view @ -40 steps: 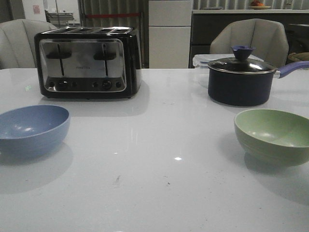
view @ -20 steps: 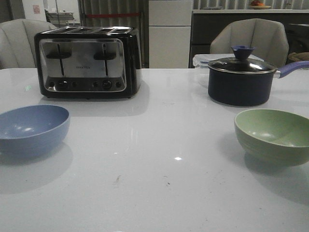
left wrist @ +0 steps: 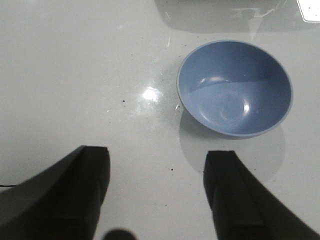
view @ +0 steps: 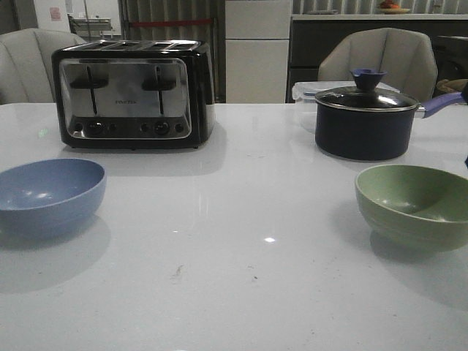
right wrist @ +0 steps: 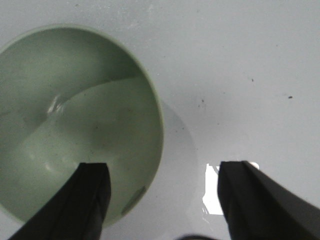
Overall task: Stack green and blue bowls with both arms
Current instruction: 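Grasp the green bowl rim with the right gripper and lift it, then lower the green bowl onto the table center and release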
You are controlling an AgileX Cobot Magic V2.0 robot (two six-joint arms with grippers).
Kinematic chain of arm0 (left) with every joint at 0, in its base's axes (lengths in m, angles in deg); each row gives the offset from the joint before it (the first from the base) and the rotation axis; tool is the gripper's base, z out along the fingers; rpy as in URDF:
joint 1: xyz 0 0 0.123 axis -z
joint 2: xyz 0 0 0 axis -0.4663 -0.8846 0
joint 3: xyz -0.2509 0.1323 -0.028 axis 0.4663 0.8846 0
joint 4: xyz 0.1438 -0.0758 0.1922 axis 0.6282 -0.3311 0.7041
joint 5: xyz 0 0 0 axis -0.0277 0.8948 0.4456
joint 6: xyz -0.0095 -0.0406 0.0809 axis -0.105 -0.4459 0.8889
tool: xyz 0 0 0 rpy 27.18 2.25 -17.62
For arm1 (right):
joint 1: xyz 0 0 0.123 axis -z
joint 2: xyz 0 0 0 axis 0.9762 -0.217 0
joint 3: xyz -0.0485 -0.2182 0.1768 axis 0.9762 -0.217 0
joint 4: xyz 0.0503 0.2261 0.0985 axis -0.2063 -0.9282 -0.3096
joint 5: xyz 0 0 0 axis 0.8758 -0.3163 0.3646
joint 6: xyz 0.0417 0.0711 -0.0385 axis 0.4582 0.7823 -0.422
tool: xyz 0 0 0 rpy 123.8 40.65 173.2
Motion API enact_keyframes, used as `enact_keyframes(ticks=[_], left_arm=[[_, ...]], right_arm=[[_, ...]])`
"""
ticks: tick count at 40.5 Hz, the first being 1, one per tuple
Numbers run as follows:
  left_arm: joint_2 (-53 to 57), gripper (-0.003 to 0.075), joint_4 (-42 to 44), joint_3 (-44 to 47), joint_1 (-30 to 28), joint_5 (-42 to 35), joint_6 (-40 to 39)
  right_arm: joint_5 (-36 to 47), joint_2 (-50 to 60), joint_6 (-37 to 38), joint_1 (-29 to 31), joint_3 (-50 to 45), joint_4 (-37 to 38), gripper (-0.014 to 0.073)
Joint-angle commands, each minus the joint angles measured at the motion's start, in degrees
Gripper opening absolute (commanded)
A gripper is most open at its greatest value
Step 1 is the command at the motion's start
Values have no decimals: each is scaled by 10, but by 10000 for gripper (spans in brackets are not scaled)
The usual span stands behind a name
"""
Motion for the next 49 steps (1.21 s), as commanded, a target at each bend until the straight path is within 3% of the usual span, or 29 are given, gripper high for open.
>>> enact_keyframes(ticks=[1, 22, 27, 34, 41, 49], left_arm=[[0, 475, -1, -16, 4, -40, 0], [0, 475, -1, -16, 4, -40, 0], [0, 475, -1, -16, 4, -40, 0], [0, 475, -1, -16, 4, -40, 0], [0, 475, -1, -16, 4, -40, 0], [0, 475, -1, -16, 4, -40, 0]], right_arm=[[1, -29, -6, -1, 47, -7, 517], [-38, -114, -35, -2, 110, -19, 101], [-67, -99, -56, -27, 133, -19, 89], [-123, -84, -57, -119, 195, -19, 89], [-105, -100, -57, -228, 232, -19, 89], [-78, -145, -57, -297, 235, -19, 89]])
